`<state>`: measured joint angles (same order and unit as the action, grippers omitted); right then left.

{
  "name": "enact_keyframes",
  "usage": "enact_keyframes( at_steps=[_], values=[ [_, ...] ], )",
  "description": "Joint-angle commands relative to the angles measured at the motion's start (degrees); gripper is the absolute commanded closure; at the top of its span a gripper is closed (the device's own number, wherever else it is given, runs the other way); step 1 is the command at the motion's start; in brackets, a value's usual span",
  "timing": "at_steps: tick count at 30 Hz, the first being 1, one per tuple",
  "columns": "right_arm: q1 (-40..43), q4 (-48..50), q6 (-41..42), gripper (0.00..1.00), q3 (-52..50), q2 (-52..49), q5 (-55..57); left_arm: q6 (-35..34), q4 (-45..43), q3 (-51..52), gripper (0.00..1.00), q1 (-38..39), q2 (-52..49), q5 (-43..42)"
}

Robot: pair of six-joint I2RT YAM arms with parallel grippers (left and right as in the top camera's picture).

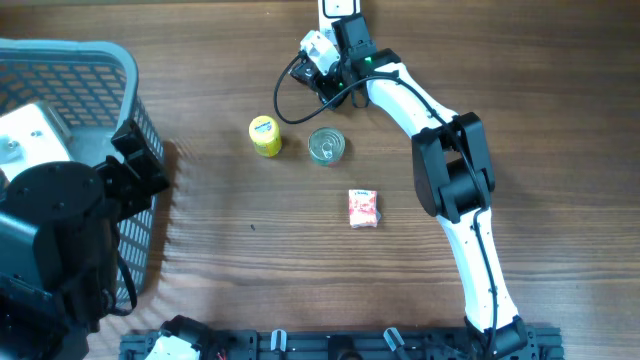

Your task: Scan the item barcode

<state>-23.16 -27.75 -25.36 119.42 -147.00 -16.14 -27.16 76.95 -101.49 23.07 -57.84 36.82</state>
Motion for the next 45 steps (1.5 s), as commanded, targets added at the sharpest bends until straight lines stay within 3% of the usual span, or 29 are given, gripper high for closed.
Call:
enact_keyframes(
  at_steps=[1, 8, 24, 33, 45],
  values=[
    [0.5, -2.3, 0.1, 0.71, -1.8, -3.5, 3.7, -0.8, 0.1, 0.5, 0.00, 0.0, 0.1, 0.5],
    [0.5, -2.3, 1.6, 0.78, -1.7, -2.6, 3.7, -0.8, 0.1, 0.5, 0.00, -0.1, 0.1, 0.5],
    [0.5, 0.6, 1.9, 0.80, -1.7, 4.9, 4.4, -0.8, 0.8, 0.5, 0.00, -0.1, 0.1, 0.5],
    [0.5, 9.9, 7.4, 0.80, -1.5, 6.3, 4.4, -1.9, 2.0, 0.5, 0.00, -0.1, 0.1, 0.5],
    [0.5, 27.3, 7.1, 0.74, -1.6, 6.3, 7.1, -3.4, 3.5, 0.5, 0.00, -0.1, -0.6, 0.5]
  ],
)
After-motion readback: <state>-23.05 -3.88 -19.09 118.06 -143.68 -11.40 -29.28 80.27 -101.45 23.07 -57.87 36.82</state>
